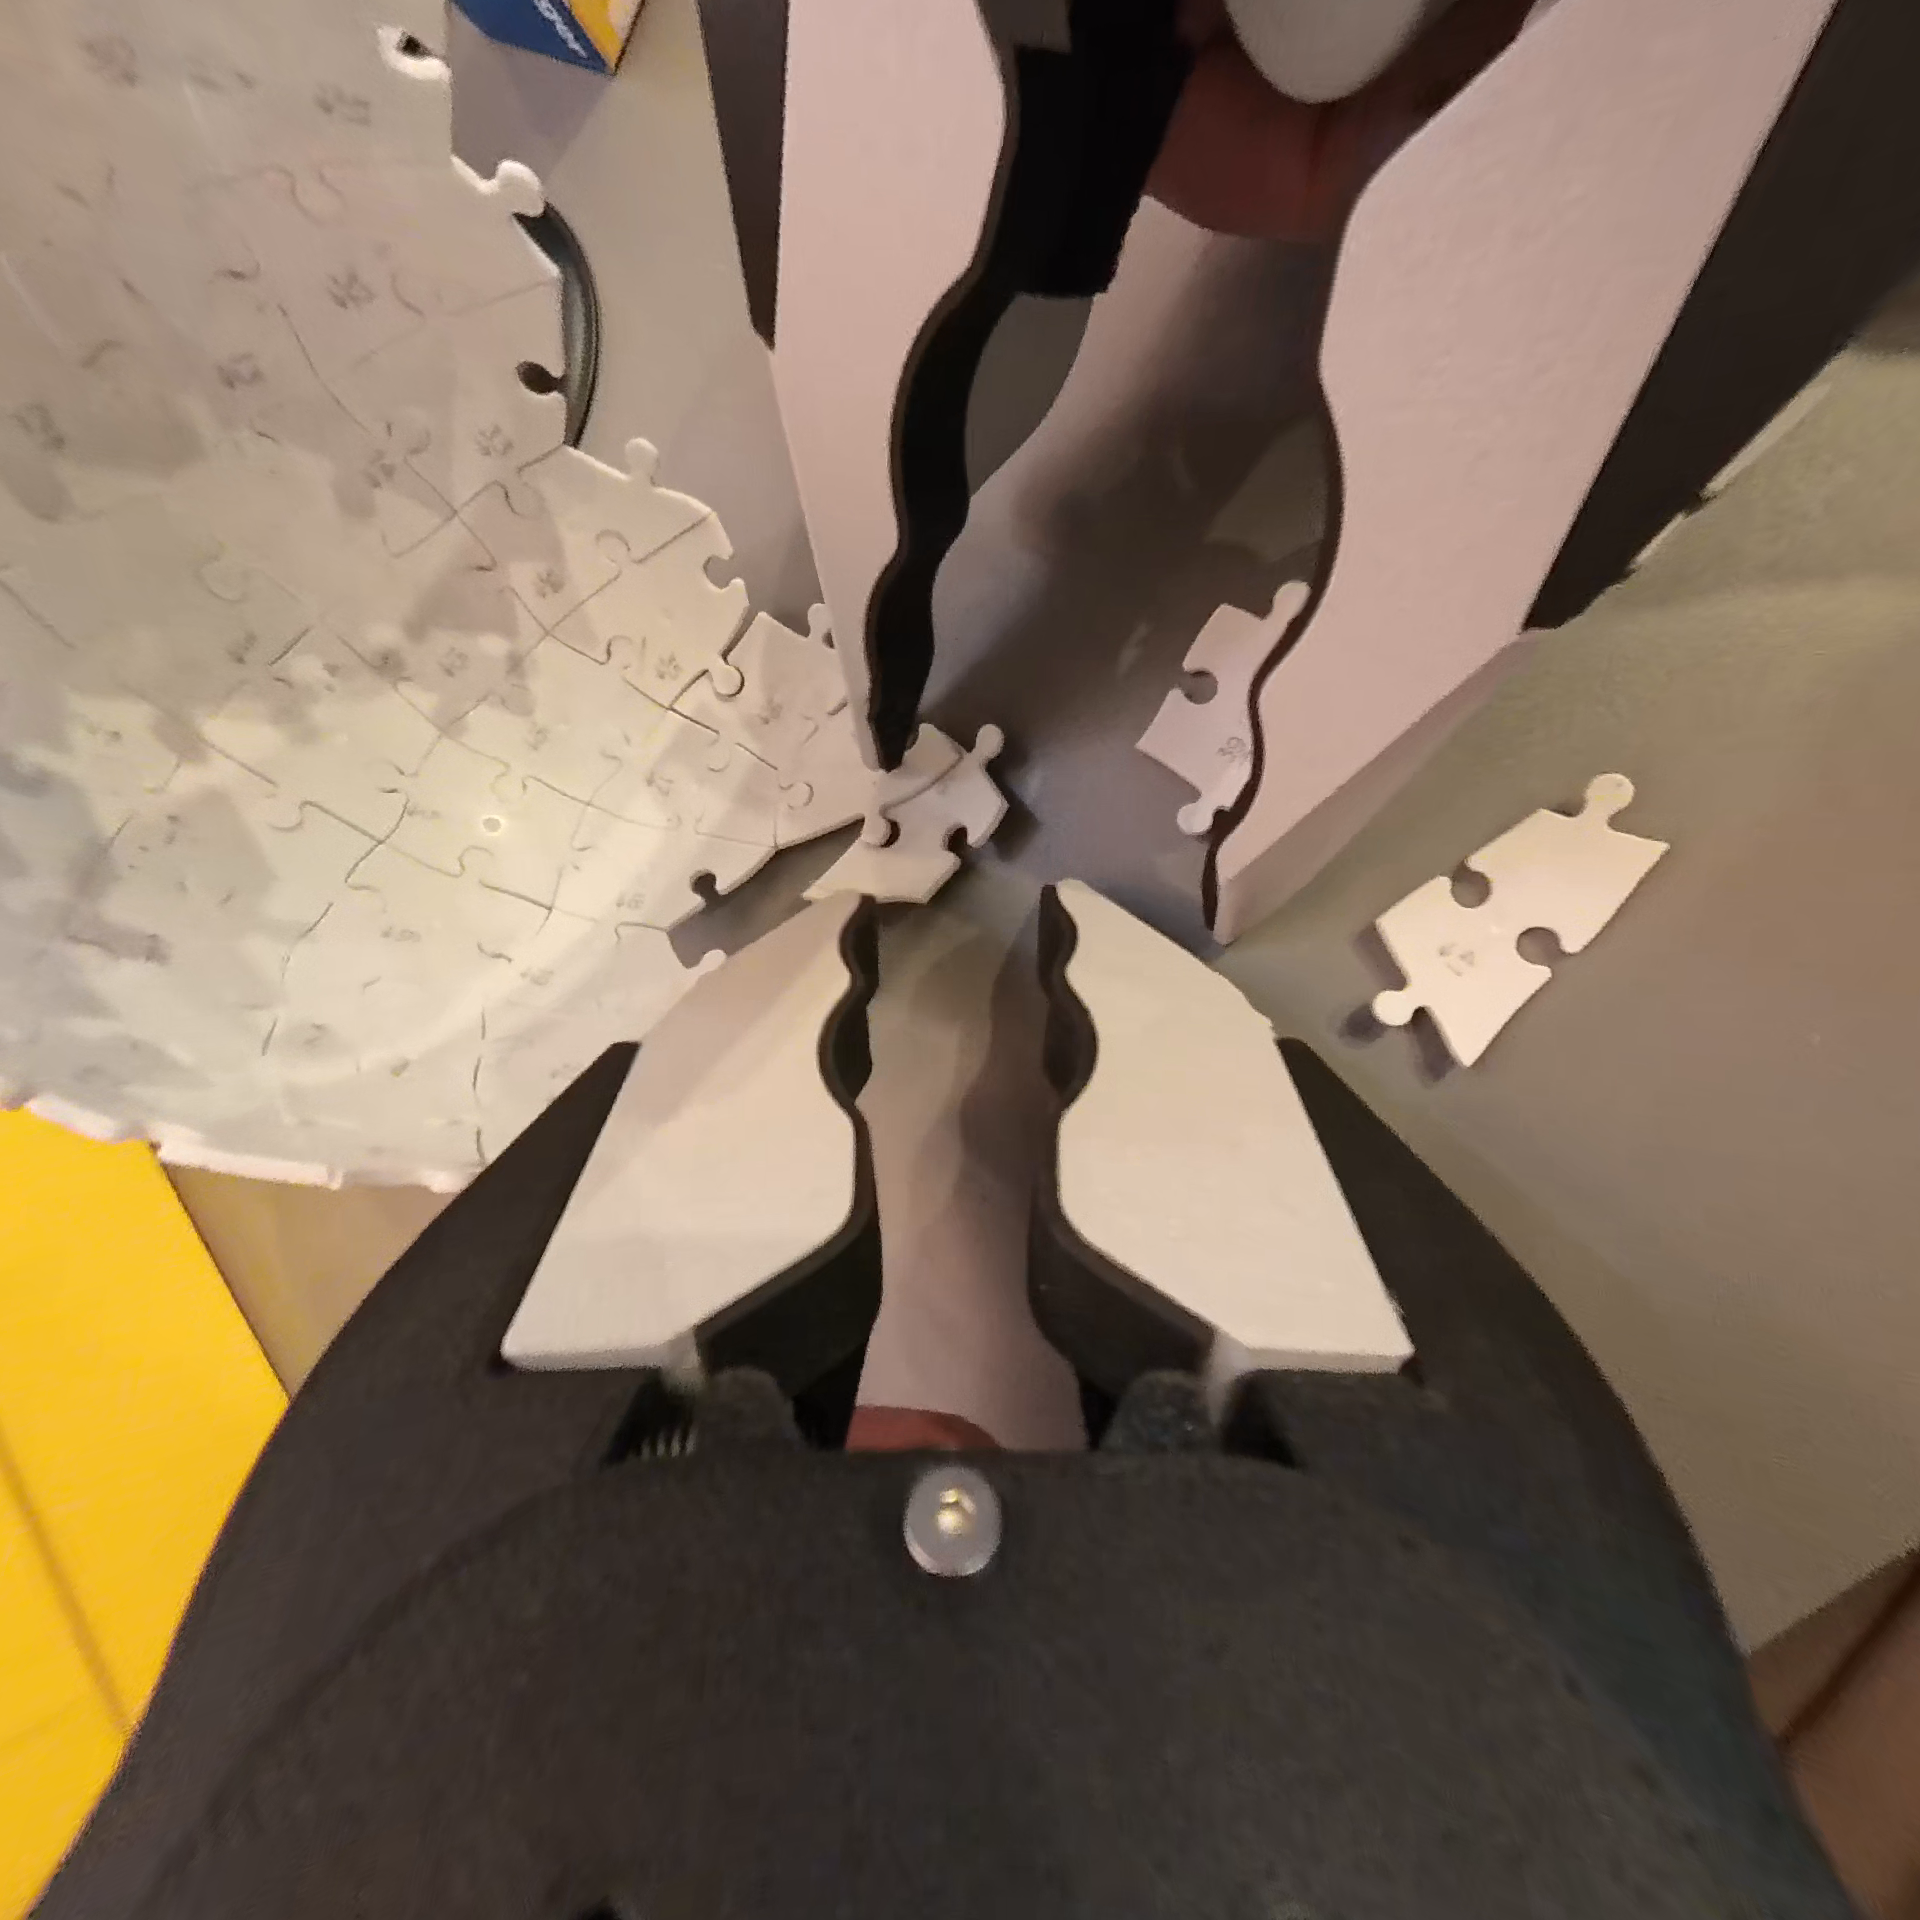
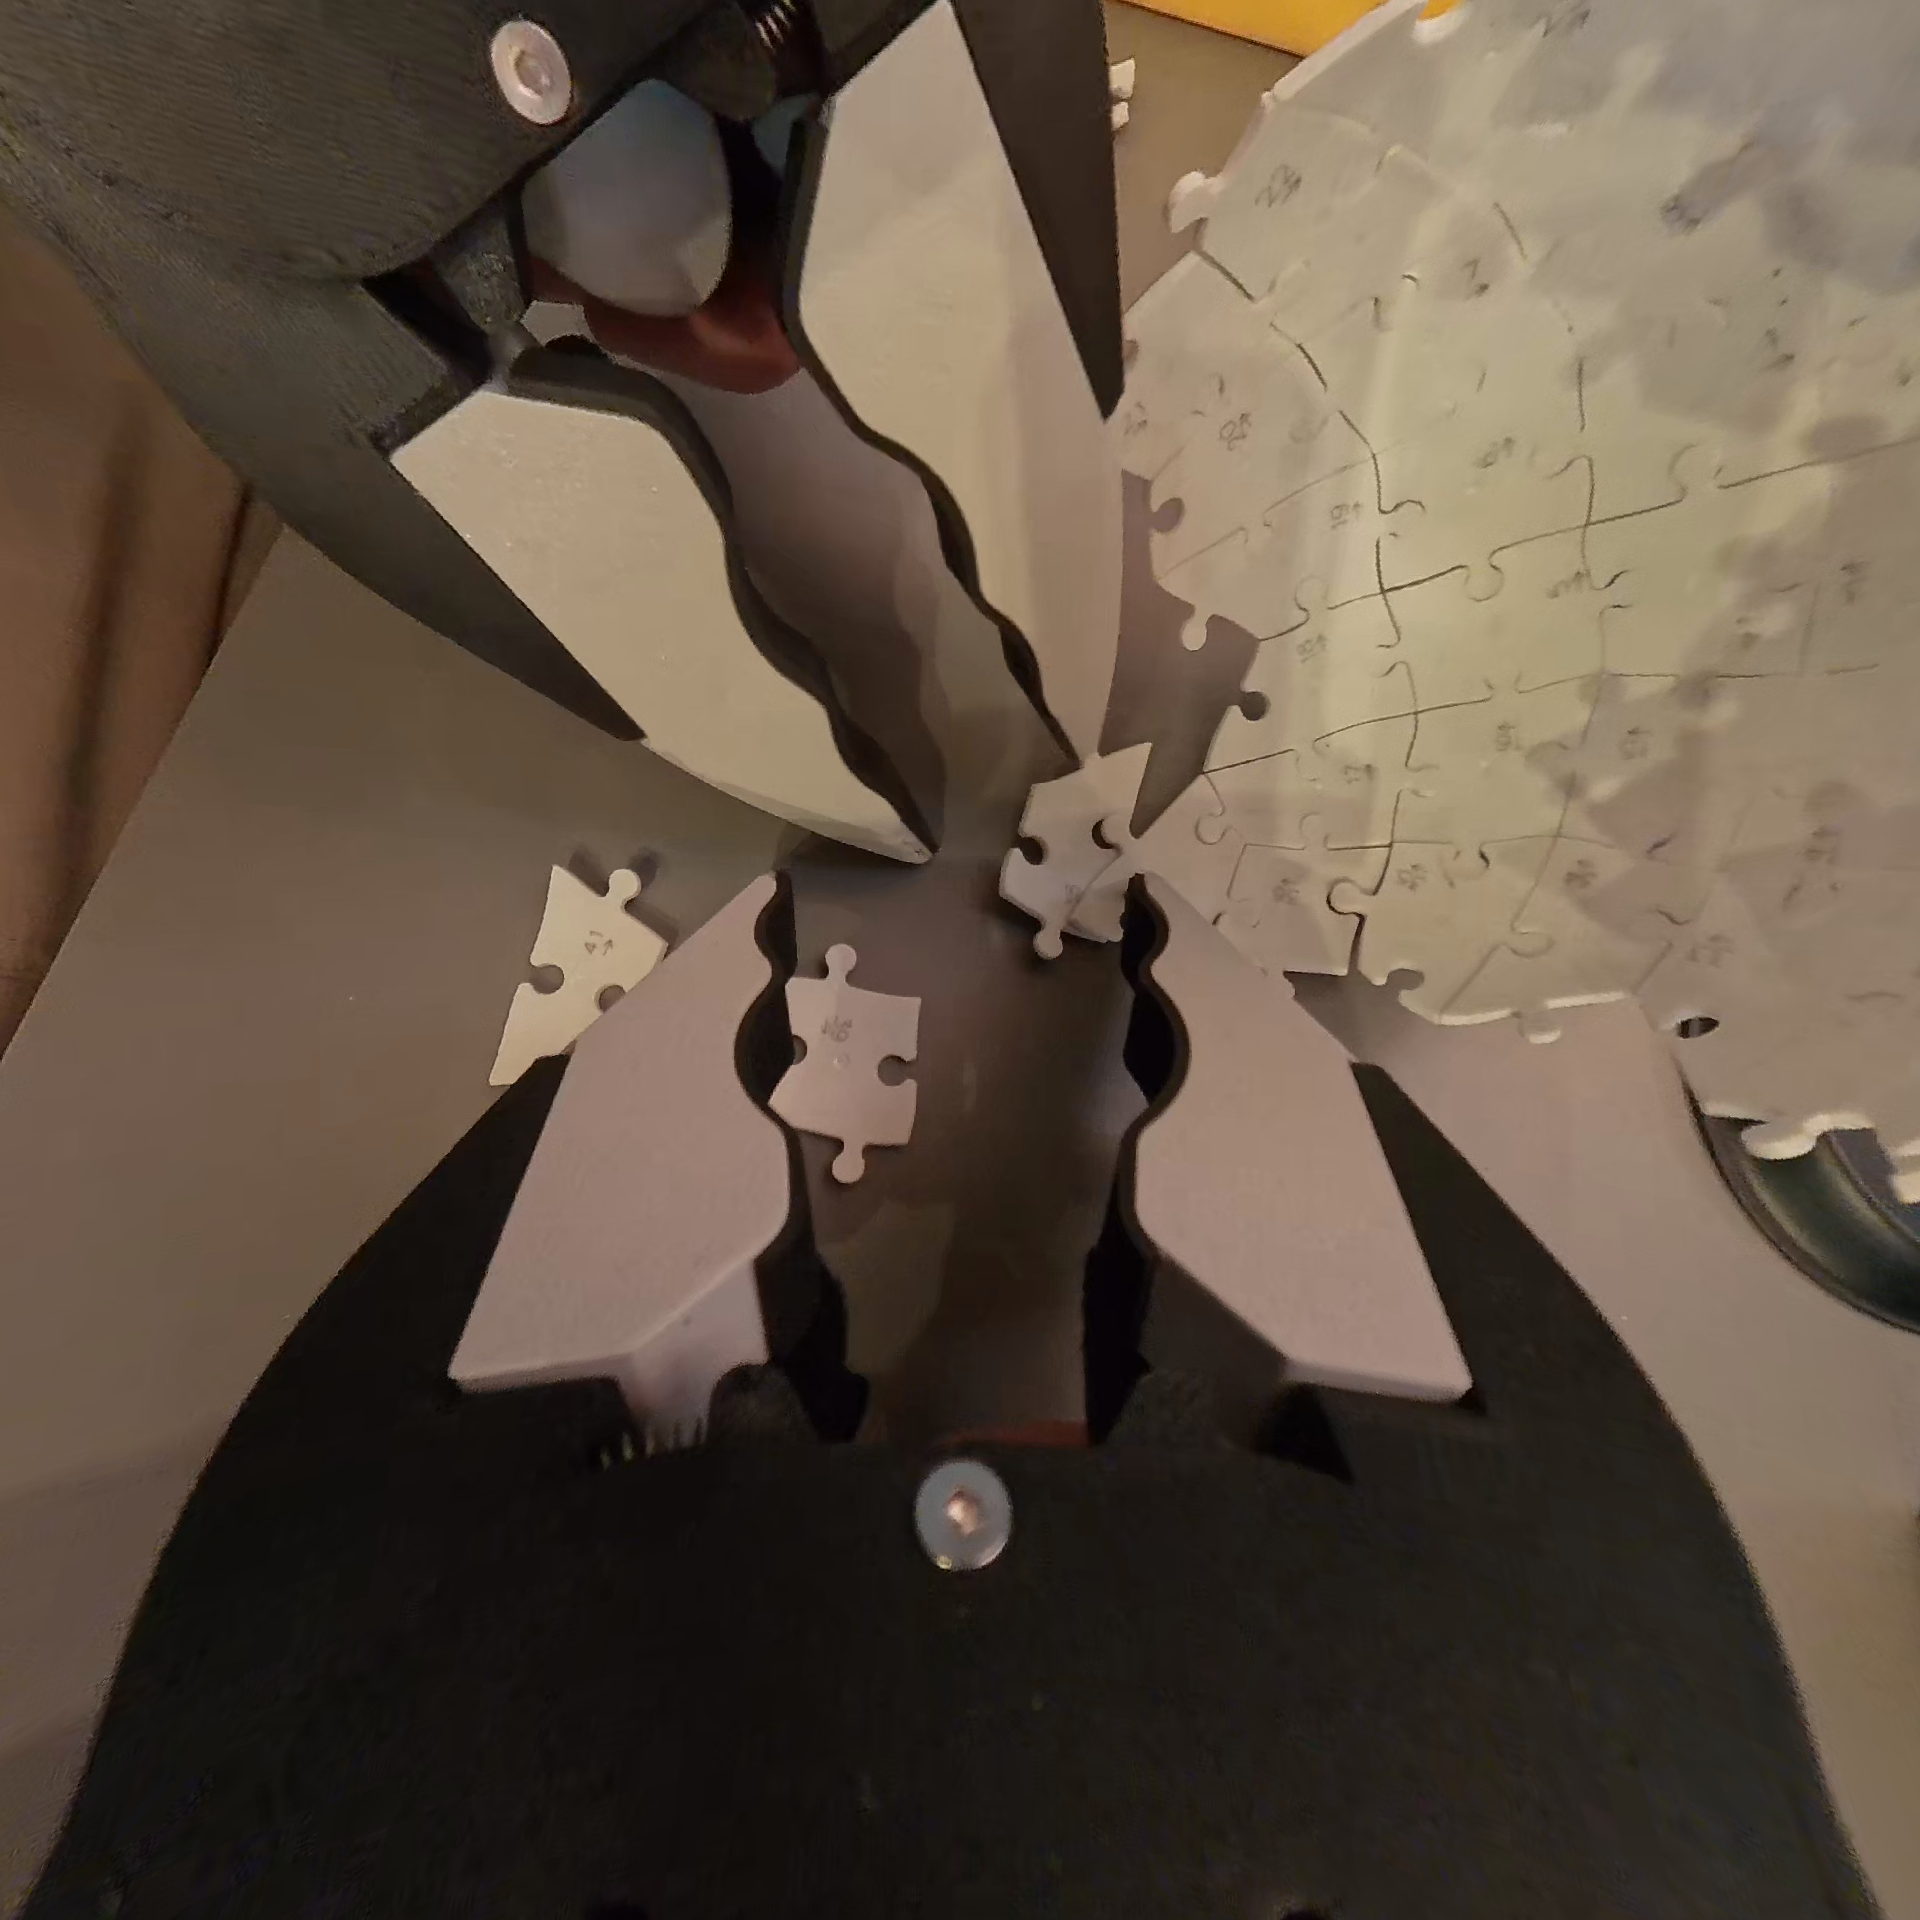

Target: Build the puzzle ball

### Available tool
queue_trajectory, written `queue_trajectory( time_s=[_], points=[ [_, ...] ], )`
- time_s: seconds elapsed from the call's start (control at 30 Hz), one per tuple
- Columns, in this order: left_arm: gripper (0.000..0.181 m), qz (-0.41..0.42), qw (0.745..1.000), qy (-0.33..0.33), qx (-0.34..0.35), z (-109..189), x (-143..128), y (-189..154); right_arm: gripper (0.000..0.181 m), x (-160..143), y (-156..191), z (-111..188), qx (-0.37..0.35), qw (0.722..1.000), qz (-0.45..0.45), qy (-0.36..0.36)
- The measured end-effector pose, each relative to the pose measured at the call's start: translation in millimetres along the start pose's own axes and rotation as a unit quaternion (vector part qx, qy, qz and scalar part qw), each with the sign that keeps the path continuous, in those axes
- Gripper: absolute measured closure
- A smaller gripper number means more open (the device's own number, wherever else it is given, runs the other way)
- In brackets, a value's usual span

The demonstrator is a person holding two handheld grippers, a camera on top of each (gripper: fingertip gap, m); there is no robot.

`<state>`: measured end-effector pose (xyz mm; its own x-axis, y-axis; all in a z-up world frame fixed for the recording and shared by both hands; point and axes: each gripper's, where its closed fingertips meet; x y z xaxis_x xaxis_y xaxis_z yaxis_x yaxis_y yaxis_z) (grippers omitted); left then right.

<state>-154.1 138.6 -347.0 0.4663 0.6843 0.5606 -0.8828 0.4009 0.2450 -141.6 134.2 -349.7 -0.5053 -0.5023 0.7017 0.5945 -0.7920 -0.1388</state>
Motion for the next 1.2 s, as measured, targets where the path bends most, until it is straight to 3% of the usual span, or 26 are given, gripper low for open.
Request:
queue_trajectory(
  time_s=[0.13,0.57,1.2],
  points=[
    [0.150,-0.006,1.000,0.010,0.006,1,0,1,0.118,0,0,0,0.002,1.000,0.003,0.001],
    [0.151,0.028,0.995,0.006,-0.094,4,0,-22,0.114,0,3,1,0.014,1.000,0.010,-0.006],
    [0.131,0.047,0.997,0.007,-0.059,0,1,-9,0.116,-2,2,2,0.011,1.000,0.008,-0.005]
  ],
)
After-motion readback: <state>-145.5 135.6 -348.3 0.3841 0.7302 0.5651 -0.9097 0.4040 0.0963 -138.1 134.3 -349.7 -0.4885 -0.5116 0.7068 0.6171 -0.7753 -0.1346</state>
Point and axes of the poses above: each gripper's, where its closed fingertips meet, z back along the fingers, x out of its top, y = z × x across the jaws, and after that the axes turned 8 degrees about z, right-handed
